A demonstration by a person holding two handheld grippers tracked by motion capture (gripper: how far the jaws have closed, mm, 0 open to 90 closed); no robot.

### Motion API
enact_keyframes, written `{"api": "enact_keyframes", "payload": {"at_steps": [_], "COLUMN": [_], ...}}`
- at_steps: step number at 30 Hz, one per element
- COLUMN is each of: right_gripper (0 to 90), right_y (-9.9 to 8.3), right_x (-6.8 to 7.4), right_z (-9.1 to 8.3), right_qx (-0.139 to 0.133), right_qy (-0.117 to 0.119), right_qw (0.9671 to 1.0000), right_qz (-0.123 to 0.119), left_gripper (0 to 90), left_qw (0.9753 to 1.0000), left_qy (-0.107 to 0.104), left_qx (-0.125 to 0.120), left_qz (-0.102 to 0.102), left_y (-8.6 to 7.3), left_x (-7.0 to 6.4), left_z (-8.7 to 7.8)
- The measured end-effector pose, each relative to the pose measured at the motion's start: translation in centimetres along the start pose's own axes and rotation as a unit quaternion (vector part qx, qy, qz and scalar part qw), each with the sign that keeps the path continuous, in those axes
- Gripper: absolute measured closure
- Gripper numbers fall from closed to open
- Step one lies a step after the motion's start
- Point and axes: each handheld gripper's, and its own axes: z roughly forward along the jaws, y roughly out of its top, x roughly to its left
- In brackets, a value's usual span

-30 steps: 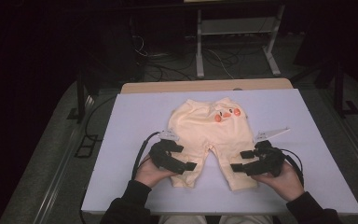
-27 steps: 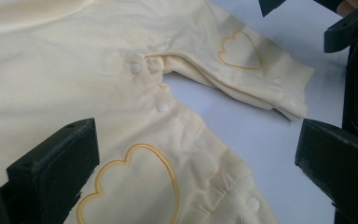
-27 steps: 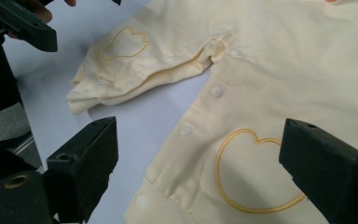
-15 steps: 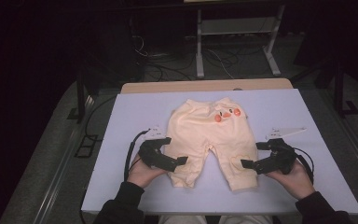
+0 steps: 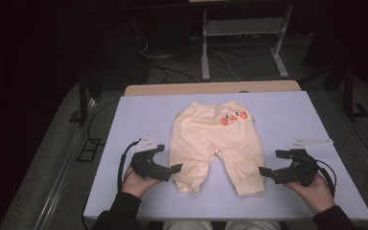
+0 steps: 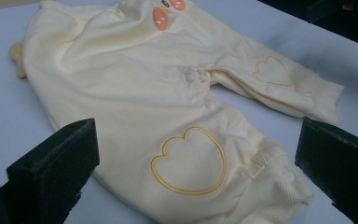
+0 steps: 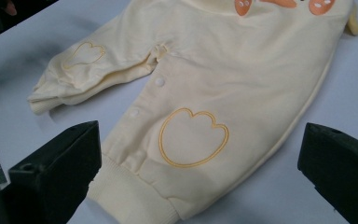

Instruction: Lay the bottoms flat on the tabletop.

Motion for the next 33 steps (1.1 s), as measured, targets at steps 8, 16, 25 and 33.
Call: {"api": "enact_keyframes", "payload": {"at_steps": [8,16,25,33], "right_gripper": [0.0,0.0,0.0,0.0], "right_y": [-1.0,-2.4,-3.4,-3.9], "right_x": [-0.2,-0.4,-0.9,-1.5], "right_z": [-0.3,-0.5,-0.7,-0.8], "right_qx": [-0.012,-0.014,-0.025,-0.033], "right_qy": [-0.009,-0.02,-0.024,-0.034], "right_qw": [0.9999,0.9997,0.9993,0.9985], "right_qz": [-0.001,-0.005,-0.012,-0.026], "left_gripper": [0.0,0.0,0.0,0.0], "left_qw": [0.9997,0.9991,0.9993,0.9995], "left_qy": [0.009,0.019,0.027,0.027], "left_qx": [-0.019,-0.036,-0.027,-0.017], "left_qz": [-0.009,-0.013,0.003,0.005], "left_y": [-1.2,-2.5,-3.4,-3.6], "left_x": [0.3,0.6,0.6,0.6], "left_z": [-1.2,-2.3,-2.7,-2.6]}}
